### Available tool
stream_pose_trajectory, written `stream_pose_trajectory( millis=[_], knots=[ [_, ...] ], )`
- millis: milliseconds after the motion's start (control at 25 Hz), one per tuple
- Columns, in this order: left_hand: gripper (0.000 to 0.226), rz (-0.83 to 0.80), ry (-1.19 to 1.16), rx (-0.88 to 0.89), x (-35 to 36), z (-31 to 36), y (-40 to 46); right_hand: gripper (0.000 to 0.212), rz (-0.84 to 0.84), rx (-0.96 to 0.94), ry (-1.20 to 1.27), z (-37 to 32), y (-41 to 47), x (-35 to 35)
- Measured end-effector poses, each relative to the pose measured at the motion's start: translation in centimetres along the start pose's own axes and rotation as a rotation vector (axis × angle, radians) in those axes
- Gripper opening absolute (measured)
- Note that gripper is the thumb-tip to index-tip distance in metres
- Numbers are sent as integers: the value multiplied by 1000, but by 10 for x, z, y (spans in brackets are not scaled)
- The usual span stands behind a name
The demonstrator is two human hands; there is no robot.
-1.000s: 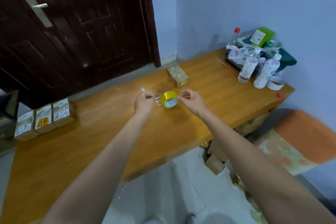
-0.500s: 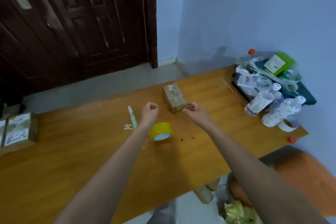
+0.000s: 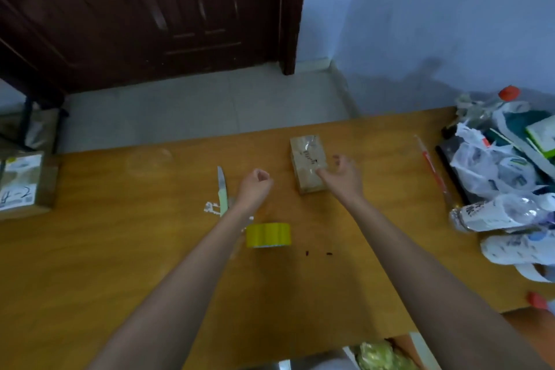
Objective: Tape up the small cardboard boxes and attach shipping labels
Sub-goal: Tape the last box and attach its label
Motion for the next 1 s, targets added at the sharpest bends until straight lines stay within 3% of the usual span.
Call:
stream_pose_trajectory(
  millis=[200,560,640,760,1000],
  knots=[
    [22,-421,380,-93,40,-25,5,94,-121,13,-170,-9,27,34],
    [38,-664,454,-130,45,-45,-7,90,-112,-39,-207,-6,23,43],
    [46,-659,490,-119,47,-48,-8,95,-112,-33,-198,-4,18,44],
    [38,-585,389,-112,46,-47,-6,110,-130,5,-204,-2,18,47],
    [25,-301,128,-83,25,-32,-1,105,-48,-27,-213,-16,3,34]
  ],
)
Point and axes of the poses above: each hand's wrist, its own y-axis towards the middle knuckle, its own x-axis out of the palm, z = x × y, the point moved 9 cm from there along y, towards the middle knuckle, and after that the axes turned 1 degree about -y, right-handed, at the moved point
